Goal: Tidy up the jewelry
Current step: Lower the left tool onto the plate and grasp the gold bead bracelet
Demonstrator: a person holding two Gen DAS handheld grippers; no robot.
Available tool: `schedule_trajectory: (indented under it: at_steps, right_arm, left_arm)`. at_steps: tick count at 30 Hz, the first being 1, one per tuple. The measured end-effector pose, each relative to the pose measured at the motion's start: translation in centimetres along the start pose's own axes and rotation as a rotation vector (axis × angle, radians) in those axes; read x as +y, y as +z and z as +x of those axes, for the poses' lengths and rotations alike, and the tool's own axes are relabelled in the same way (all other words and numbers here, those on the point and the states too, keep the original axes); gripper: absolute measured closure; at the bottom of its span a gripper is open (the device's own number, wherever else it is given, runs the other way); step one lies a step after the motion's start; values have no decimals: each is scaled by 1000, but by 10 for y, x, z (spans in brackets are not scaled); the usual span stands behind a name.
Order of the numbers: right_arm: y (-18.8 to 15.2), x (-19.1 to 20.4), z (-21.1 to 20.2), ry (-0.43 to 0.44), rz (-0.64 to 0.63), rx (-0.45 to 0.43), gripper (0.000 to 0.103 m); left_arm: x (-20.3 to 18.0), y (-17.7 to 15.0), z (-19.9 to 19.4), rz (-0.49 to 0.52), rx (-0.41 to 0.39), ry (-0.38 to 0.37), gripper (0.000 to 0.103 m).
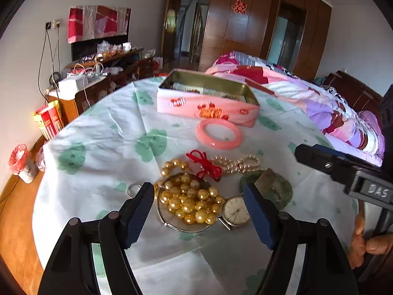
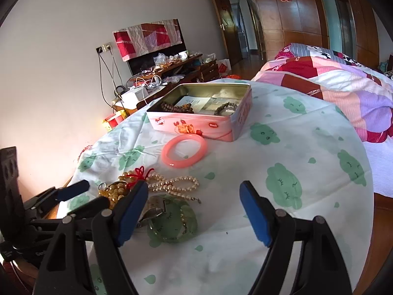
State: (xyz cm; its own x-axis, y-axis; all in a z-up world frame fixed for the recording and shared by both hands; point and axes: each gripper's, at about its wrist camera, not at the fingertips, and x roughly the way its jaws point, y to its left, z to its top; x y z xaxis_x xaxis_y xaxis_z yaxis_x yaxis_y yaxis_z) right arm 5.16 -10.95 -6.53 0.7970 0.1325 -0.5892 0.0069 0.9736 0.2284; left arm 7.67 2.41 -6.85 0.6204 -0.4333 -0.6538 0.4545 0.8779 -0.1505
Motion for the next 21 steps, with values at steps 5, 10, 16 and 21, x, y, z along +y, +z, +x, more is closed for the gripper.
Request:
schedule_trajectory:
  at_steps: [5, 10, 16, 21]
  right_arm:
    - [0, -4, 3, 2, 16, 12, 23]
    - [0, -9, 5, 1, 36, 20, 23]
    - [-1, -14, 8, 17, 65, 32, 26]
    - [-4, -12, 8, 40, 60, 44, 34]
  left_arm:
    - [3, -6, 13, -11, 47, 28, 46]
    - [12, -9, 16, -66, 64, 0, 54]
    - [15, -8, 13, -85, 38, -13, 78]
    - [25, 0, 3, -132, -8, -28, 92]
